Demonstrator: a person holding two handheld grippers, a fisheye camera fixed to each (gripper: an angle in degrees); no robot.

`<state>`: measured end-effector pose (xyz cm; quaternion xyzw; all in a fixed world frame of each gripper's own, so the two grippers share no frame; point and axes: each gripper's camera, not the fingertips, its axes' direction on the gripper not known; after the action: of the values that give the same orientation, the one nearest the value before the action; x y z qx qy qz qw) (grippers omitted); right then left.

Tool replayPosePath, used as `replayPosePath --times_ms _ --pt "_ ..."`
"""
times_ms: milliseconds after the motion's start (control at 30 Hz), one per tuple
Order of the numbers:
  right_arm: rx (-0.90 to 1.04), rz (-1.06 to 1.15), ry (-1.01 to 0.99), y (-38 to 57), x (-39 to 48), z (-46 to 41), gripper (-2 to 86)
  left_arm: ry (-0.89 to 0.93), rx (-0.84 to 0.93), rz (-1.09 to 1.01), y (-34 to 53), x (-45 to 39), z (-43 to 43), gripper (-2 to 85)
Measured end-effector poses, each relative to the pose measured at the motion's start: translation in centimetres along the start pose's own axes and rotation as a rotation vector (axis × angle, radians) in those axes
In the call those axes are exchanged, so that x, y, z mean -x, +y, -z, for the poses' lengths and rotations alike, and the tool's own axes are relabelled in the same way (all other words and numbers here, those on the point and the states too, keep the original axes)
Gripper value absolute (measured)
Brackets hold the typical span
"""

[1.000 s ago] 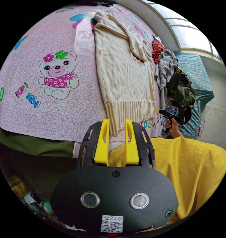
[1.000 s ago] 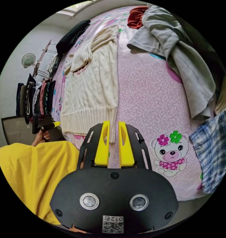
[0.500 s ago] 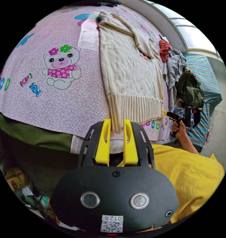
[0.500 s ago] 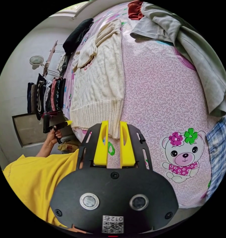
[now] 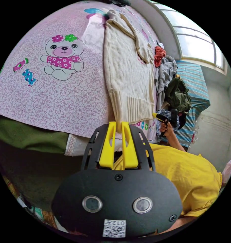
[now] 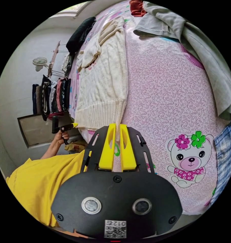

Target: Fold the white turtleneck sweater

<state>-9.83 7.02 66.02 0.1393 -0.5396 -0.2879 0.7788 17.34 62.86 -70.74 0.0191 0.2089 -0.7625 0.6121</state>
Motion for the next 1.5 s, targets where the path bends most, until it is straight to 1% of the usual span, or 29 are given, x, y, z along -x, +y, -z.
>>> replayPosePath --times_ms 100,200,300,467,633,767,833,967,1133,1200,1233,1300,1367,1433,1467,1500 --pt "-0.035 0.023 -0.143 1.4 0.0 2.8 2.1 0.182 -0.106 -0.003 2.9 1.0 3.1 2.2" --pt "-0.047 0.036 -0.253 2.9 0.2 5.3 2.1 0.281 -0.17 0.004 5.7 1.3 5.4 2.1" --pt "-0.053 0.052 -0.346 4.8 0.7 7.7 2.0 0.353 -0.197 -0.016 8.4 0.5 7.3 2.1" --pt "-0.047 0.057 -0.45 8.3 1.6 10.9 2.1 0.4 -0.187 -0.033 12.8 -1.5 9.6 2.3" --pt "-0.14 0.003 -0.586 9.4 1.4 13.2 2.2 0.502 -0.278 0.011 14.5 -1.2 11.4 2.6" --pt "-0.237 -0.026 -0.647 6.2 0.8 14.1 2.4 0.54 -0.326 0.011 10.4 0.1 12.6 2.8" --pt "-0.28 -0.023 -0.641 2.7 1.0 14.5 2.5 0.525 -0.334 -0.017 7.4 0.1 13.1 2.9" --pt "-0.329 -0.055 -0.641 -4.1 1.4 14.7 2.5 0.534 -0.307 -0.047 -1.3 -0.3 13.6 3.3" --pt "-0.364 -0.144 -0.562 -15.7 2.0 14.3 2.8 0.522 -0.27 -0.004 -12.1 0.4 13.0 4.3" --pt "-0.36 -0.168 -0.516 -19.8 2.1 13.7 3.0 0.504 -0.267 0.058 -17.4 1.8 12.1 5.1" --pt "-0.35 -0.193 -0.476 -22.4 1.8 12.9 3.2 0.492 -0.272 0.072 -18.7 2.3 11.8 5.4" --pt "-0.304 -0.275 -0.396 -25.7 0.8 10.9 3.9 0.418 -0.298 0.18 -22.5 4.8 10.1 6.8" --pt "-0.275 -0.319 -0.405 -27.9 -0.1 8.8 5.1 0.474 -0.34 0.236 -23.9 6.5 8.5 7.6" --pt "-0.32 -0.34 -0.41 -28.9 -0.8 7.7 6.2 0.516 -0.385 0.263 -24.3 7.4 7.8 8.2" --pt "-0.339 -0.332 -0.401 -28.9 -0.7 7.8 6.3 0.5 -0.405 0.222 -24.2 7.1 7.9 8.4" --pt "-0.353 -0.309 -0.373 -28.8 -0.6 7.9 6.4 0.442 -0.378 0.171 -24.0 6.3 8.2 8.6"
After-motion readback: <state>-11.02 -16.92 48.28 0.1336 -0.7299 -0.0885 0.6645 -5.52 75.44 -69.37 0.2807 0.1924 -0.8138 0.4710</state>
